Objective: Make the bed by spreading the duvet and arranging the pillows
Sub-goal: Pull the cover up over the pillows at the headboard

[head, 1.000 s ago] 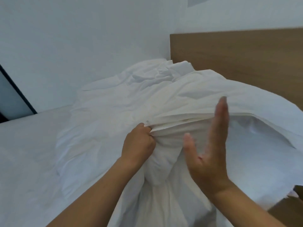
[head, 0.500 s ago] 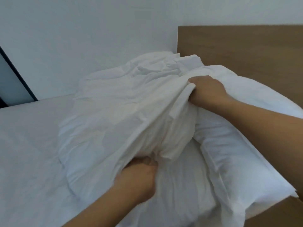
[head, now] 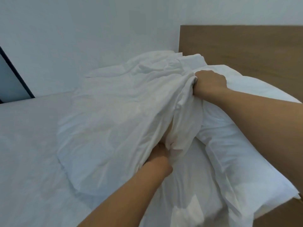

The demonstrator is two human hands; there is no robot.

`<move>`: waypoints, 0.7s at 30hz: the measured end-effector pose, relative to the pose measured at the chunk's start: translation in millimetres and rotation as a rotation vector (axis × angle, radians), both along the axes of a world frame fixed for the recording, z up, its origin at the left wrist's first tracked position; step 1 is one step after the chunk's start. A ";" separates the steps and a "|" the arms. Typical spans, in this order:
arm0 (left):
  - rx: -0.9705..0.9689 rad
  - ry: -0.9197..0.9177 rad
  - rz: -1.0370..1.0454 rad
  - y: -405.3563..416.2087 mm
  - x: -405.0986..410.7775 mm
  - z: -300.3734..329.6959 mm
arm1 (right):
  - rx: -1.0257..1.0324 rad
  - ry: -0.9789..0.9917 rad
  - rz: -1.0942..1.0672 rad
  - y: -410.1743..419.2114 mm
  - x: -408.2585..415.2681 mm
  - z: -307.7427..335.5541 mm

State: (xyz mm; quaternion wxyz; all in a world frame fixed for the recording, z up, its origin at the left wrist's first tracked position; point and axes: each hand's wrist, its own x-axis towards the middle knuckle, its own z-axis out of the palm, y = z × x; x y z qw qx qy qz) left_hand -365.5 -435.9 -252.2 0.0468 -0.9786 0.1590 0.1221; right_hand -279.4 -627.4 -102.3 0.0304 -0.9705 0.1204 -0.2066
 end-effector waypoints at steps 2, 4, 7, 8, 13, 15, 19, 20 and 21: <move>0.162 0.001 -0.025 2.9 3.2 -14.8 | -0.012 -0.002 -0.031 1.3 6.1 -5.1; 0.339 0.002 -0.156 13.7 2.8 -20.9 | -0.011 0.001 -0.052 3.2 11.8 -8.1; 0.237 0.016 -0.137 16.9 -9.1 -8.2 | -0.030 0.013 -0.065 11.7 19.9 -10.2; 0.067 -0.027 -0.141 14.8 -10.9 1.5 | -0.042 0.015 -0.070 14.4 22.0 -11.0; -0.118 -0.124 -0.173 8.6 -17.6 13.8 | -0.077 0.043 -0.084 23.9 23.5 -11.1; 0.120 -0.141 -0.183 7.6 -22.5 -16.6 | -0.132 0.052 -0.069 24.1 21.4 -10.7; 0.631 -0.147 -0.311 19.6 -31.8 -62.9 | -0.268 0.045 -0.051 21.6 24.7 -21.6; 0.687 -0.149 -0.383 21.7 -35.9 -65.5 | -0.298 0.052 -0.054 21.6 26.1 -25.8; 0.724 -0.129 -0.465 23.5 -41.0 -63.2 | -0.321 0.063 -0.056 22.3 28.0 -30.1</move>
